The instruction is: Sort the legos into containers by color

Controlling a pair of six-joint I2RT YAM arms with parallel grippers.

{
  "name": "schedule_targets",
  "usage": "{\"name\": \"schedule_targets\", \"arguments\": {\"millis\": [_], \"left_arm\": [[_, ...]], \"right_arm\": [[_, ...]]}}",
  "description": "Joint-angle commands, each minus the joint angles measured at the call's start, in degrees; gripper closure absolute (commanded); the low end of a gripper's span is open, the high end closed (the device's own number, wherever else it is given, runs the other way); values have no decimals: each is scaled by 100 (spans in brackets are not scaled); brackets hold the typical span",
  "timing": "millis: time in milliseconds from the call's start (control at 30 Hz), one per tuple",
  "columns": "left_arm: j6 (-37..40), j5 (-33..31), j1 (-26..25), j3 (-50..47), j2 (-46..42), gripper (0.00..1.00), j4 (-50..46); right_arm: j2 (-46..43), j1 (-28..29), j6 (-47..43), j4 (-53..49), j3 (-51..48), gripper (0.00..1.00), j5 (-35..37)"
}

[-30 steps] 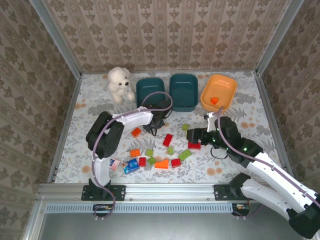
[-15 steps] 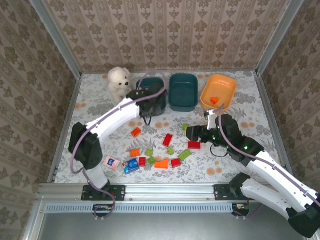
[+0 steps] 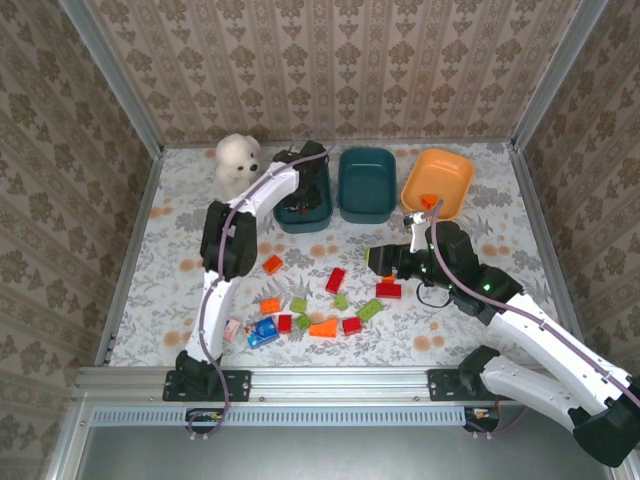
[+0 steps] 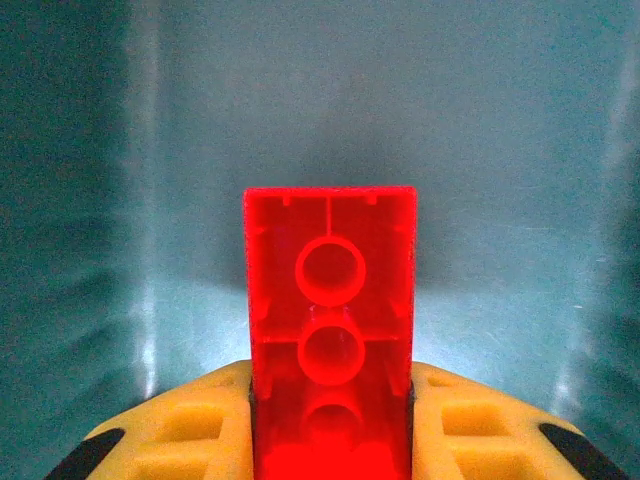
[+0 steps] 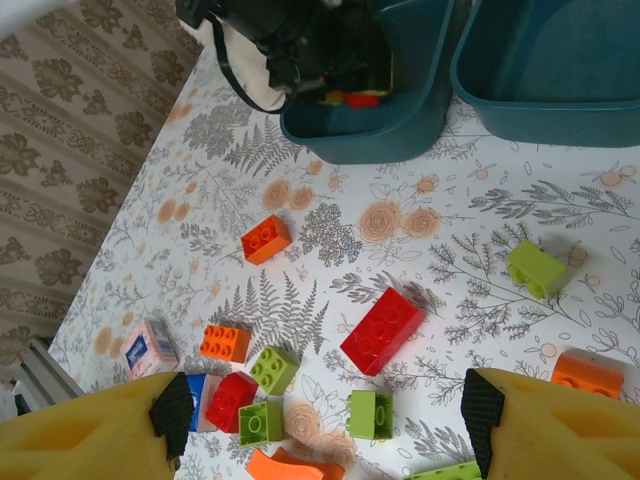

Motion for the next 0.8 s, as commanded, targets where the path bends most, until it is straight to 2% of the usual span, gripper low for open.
{"name": "schedule_targets", "arguments": {"millis": [0,200,333,533,767], "left_arm": [[87,180,-9,224,12,82,-433],[57,309,-35,60,-39,73,-300],[111,305,-24,-14,-138,51,-298],[103,95,-78,-179,-528,30,-227],[-154,-384,-191,-658,-1252,20,-9]], "right_arm": [[-3,10,49,8,69,25,139],[110,10,93,62,-32,25,113],[320,10,169,7,9,25,121],[655,13,312,-43,159,25,156],[540,21,476,-319,110,25,309]]}}
